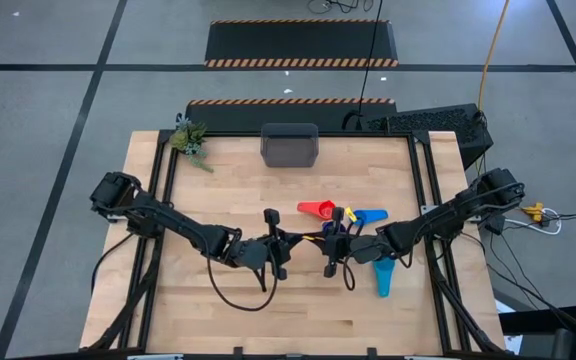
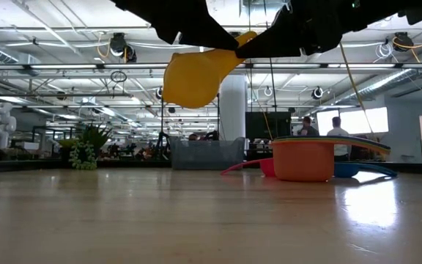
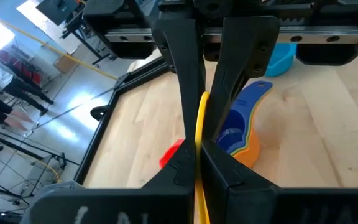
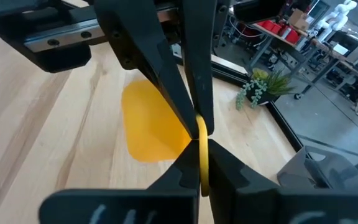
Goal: Nest measuring cups in basket
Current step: Stack the yellow measuring cup on top of the dark blue measuring cup
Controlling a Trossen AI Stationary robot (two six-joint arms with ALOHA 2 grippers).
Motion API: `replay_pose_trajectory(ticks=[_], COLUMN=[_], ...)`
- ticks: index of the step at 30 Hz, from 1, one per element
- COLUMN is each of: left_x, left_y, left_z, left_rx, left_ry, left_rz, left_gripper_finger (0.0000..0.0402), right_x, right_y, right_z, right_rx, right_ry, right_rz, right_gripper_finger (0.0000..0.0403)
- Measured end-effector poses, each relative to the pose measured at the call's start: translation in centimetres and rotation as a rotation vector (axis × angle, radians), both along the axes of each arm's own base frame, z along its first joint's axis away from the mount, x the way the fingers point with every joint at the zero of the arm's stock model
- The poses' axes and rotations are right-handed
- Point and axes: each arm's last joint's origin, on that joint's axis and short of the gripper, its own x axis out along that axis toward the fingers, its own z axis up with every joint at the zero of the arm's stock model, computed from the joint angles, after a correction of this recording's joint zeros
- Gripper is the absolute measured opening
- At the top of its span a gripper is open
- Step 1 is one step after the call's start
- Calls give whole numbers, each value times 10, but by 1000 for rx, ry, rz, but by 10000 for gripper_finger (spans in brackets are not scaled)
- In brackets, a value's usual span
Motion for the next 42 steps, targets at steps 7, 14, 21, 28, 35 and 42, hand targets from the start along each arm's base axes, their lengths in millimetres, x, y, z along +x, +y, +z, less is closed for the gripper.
replay_pose_trajectory(ticks=[7, 14, 21, 28, 35, 42], left_x=[-5, -22, -40, -43, -45, -46], left_y=[-8, -27, -28, -27, -27, -27], left_z=[2, 22, 42, 37, 28, 24], left_rx=[-3, 2, -79, -171, -259, -356], left_ry=[-33, -101, -174, -169, -131, -109], left_rz=[76, 87, 189, 233, 236, 228], left_gripper_finger=[164, 287, 279, 231, 194, 167], right_x=[-4, -26, -57, -81, -97, -110], right_y=[0, 4, 15, 22, 26, 28], right_z=[1, 13, 24, 28, 31, 32], right_rx=[-18, -61, -173, -258, -366, -509], right_ry=[34, 116, 195, 250, 301, 318], right_rz=[10, 25, 47, 61, 132, 107], right_gripper_finger=[1, 1, 0, 0, 0, 0])
